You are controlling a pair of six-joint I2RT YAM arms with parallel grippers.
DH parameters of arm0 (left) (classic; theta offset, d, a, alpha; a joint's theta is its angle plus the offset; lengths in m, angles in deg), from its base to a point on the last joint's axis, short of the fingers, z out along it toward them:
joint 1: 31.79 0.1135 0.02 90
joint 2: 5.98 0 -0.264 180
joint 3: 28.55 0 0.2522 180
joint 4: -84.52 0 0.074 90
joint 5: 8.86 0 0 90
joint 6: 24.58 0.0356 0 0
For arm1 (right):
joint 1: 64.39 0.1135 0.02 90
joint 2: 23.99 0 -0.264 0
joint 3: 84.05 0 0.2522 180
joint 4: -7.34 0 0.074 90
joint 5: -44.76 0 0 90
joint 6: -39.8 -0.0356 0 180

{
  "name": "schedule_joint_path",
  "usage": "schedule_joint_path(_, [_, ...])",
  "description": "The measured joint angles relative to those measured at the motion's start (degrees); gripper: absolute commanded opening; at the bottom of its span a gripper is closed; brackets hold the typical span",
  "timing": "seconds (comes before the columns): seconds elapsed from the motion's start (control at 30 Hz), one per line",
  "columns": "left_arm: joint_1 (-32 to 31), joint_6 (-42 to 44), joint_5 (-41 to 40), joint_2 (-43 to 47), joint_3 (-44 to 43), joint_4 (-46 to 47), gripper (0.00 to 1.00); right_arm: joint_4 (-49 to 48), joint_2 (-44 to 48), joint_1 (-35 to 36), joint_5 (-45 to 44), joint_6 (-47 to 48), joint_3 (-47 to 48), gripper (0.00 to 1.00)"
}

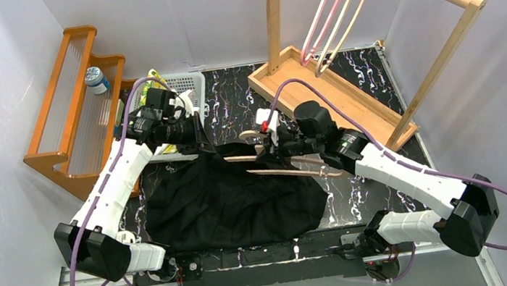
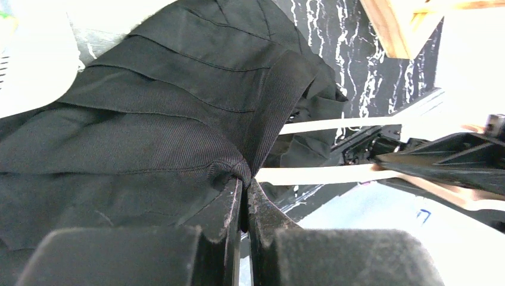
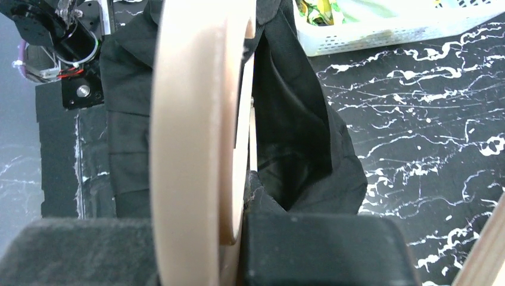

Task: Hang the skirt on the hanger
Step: Hang the skirt on the hanger.

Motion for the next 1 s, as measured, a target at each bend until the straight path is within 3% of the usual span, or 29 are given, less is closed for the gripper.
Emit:
schedule_joint_path(0.17, [0.0,-1.5,4.3,0.2,2.1,1.3,0.0,-8.0,-1.2,2.9,-3.5,-2.6,-4.2,0.0])
schedule_joint_path(0.27, [0.0,-2.4,7.7,0.4,4.3,2.8,0.2,-12.8,-1.2,3.6,-5.4,-4.4,-7.3,0.0])
schedule_joint_path(0.4, [0.0,-3.4,11.9,1.5,6.6,5.2,0.32,-18.2,-1.1,3.7,-6.6,-6.9,-10.6,0.0])
schedule_joint_path(0.6, [0.0,-3.9,13.8,4.4,7.6,8.9,0.36,-22.3,-1.1,3.7,-6.5,-9.3,-12.3,0.0])
schedule_joint_path(0.73, [0.1,-2.3,10.0,6.5,7.3,9.7,0.4,-23.7,-1.0,3.7,-6.6,-10.1,-12.5,0.0])
schedule_joint_path(0.87, [0.3,4.4,1.7,9.1,7.5,10.0,0.42,-24.9,-0.9,3.7,-6.6,-10.2,-13.4,0.0])
schedule_joint_path(1.0, [0.6,19.1,-0.3,13.2,11.1,13.3,0.49,-25.1,-0.9,3.7,-6.6,-10.2,-13.6,0.0])
